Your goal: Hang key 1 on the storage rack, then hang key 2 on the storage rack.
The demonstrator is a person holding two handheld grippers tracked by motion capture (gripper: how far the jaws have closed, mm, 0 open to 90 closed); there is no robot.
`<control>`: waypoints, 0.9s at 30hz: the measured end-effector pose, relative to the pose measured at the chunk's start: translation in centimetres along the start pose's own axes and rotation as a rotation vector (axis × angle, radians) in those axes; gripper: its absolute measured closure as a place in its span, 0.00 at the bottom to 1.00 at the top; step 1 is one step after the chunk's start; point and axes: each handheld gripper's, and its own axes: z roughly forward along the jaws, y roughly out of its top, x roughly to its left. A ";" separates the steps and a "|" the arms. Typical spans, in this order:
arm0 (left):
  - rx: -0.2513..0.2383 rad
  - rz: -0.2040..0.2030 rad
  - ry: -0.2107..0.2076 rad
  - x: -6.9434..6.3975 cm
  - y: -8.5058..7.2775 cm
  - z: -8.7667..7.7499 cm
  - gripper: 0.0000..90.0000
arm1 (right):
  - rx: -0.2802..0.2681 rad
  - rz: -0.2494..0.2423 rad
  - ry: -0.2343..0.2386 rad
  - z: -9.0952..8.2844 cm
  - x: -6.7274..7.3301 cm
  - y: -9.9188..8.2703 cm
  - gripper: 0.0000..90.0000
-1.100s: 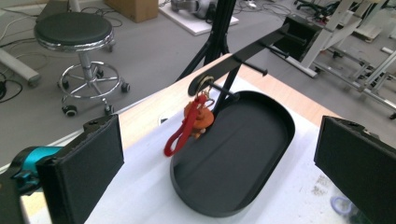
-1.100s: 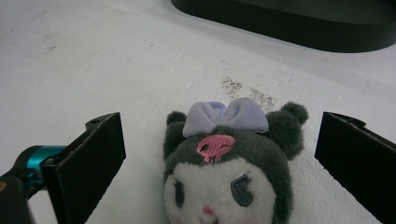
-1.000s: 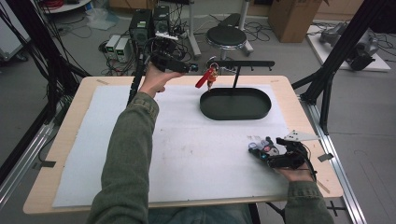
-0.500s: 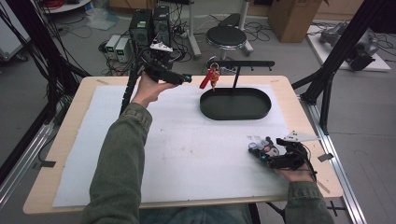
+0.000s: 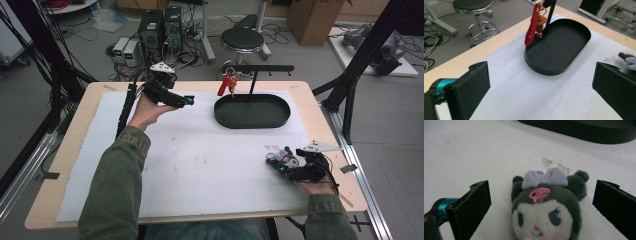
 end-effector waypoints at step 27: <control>0.049 -0.021 0.031 -0.9 -8.3 -3.3 0.02 | -0.001 0.010 0.017 -0.3 0.3 0.0 0.01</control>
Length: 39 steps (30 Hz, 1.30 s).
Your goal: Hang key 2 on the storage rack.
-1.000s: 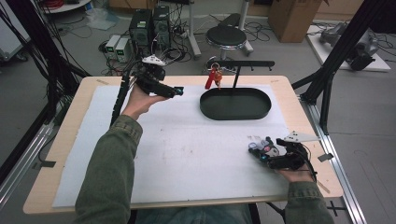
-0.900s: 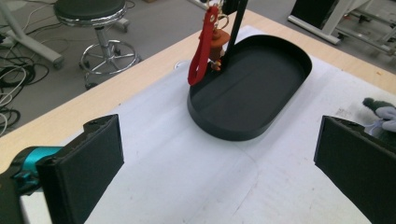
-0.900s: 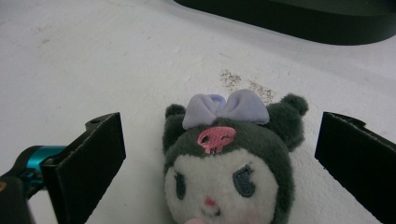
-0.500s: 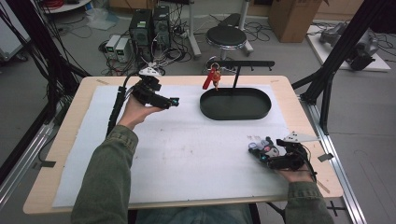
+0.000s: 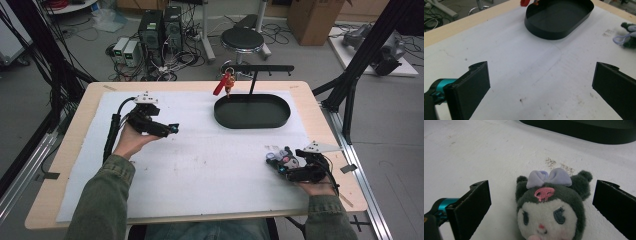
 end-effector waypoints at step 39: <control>0.046 -0.144 0.115 -0.2 -12.6 -7.0 0.02 | 0.319 -0.003 -0.087 -0.4 0.2 0.1 0.39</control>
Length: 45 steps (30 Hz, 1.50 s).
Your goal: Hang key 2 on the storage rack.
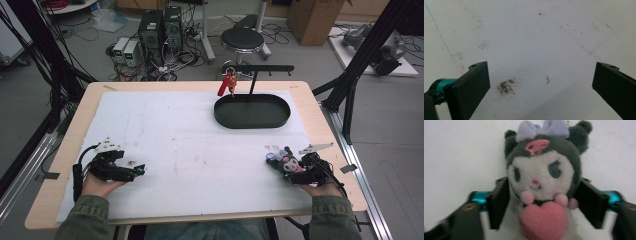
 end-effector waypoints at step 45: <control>-0.046 -0.032 -0.020 0.9 -0.7 -1.2 0.02 | -0.091 -0.024 0.096 -2.3 1.0 4.3 0.54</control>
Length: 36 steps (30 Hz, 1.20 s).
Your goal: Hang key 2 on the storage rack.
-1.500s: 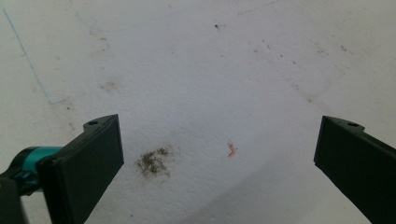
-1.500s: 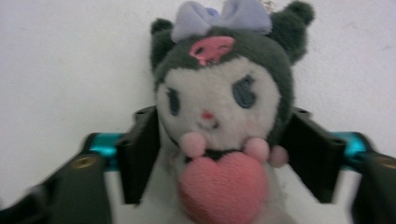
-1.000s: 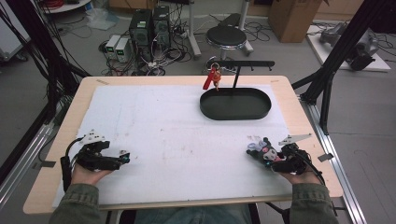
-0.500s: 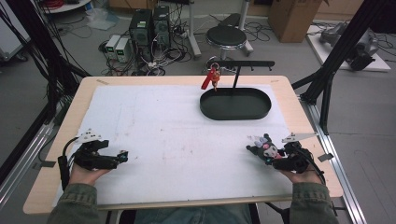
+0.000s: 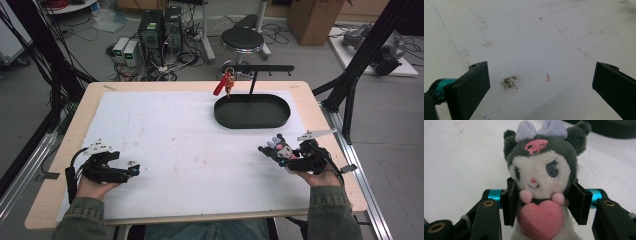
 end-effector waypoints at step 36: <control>0.024 0.020 0.032 0.5 -0.5 -0.2 0.02 | -0.049 0.072 0.010 -0.4 -0.7 11.6 0.54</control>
